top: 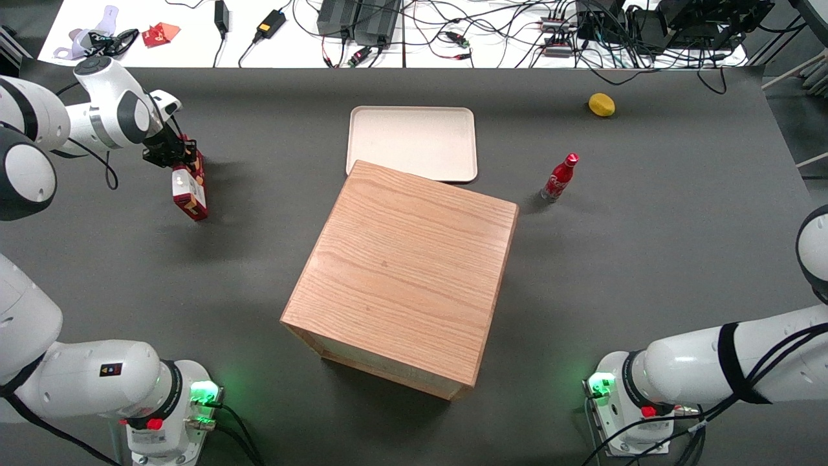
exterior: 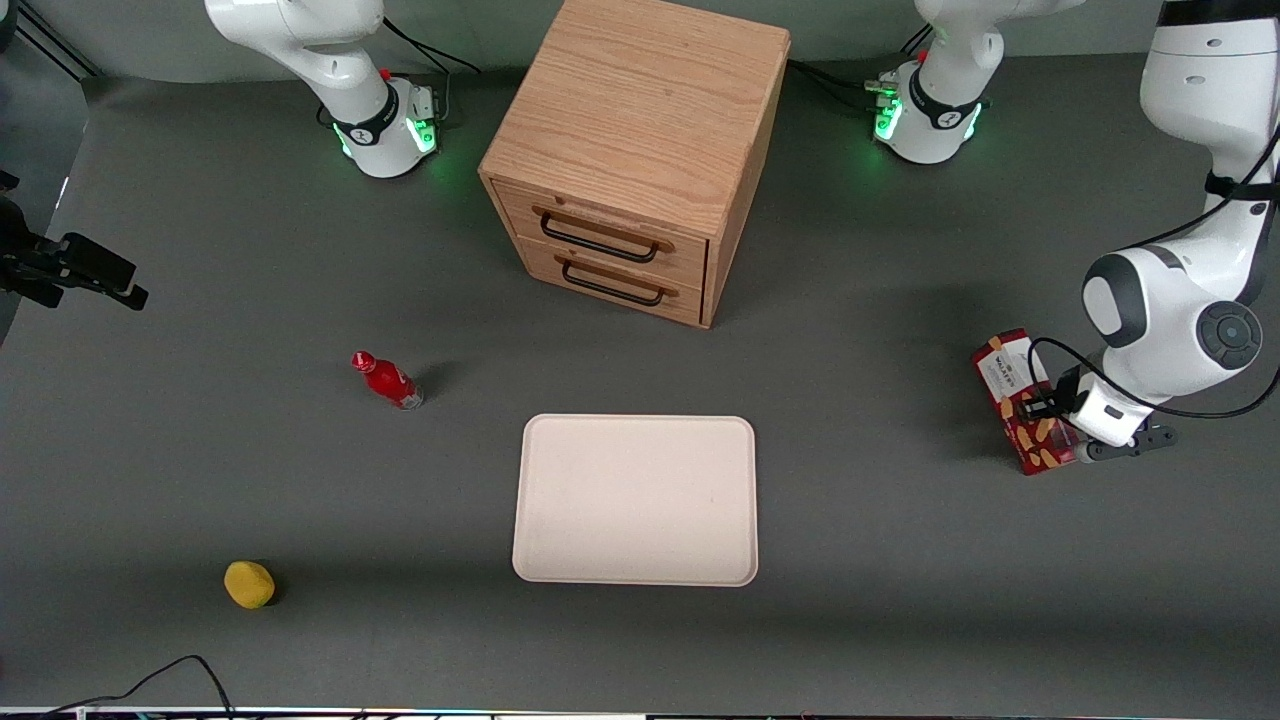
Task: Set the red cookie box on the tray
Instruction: 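Lower the left gripper onto the red shortbread box and close on it, then lift the box upright and carry it over the white tray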
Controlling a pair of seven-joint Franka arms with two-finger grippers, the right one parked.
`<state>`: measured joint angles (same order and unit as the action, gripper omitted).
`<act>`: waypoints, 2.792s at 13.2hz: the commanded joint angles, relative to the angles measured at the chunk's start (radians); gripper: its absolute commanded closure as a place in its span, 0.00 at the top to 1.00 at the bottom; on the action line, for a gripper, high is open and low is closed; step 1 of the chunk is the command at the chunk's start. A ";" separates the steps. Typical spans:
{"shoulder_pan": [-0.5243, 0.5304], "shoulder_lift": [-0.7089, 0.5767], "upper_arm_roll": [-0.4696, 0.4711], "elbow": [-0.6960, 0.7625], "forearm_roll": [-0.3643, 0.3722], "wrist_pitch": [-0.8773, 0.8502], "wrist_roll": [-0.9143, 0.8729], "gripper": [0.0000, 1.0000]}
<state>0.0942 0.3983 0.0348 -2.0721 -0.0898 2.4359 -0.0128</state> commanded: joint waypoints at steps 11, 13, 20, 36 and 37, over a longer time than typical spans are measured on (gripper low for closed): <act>-0.144 -0.249 -0.013 0.486 0.025 -0.918 -0.197 0.00; -0.218 -0.240 -0.030 0.578 0.035 -0.991 -0.330 0.00; -0.304 -0.043 -0.277 0.800 0.028 -0.904 -0.774 0.00; -0.548 0.398 -0.271 0.811 0.404 -0.192 -0.963 0.00; -0.550 0.413 -0.271 0.811 0.427 -0.189 -0.979 0.00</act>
<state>-0.4299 0.7740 -0.2489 -1.3007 0.2809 2.2437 -0.9494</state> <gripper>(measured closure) 0.718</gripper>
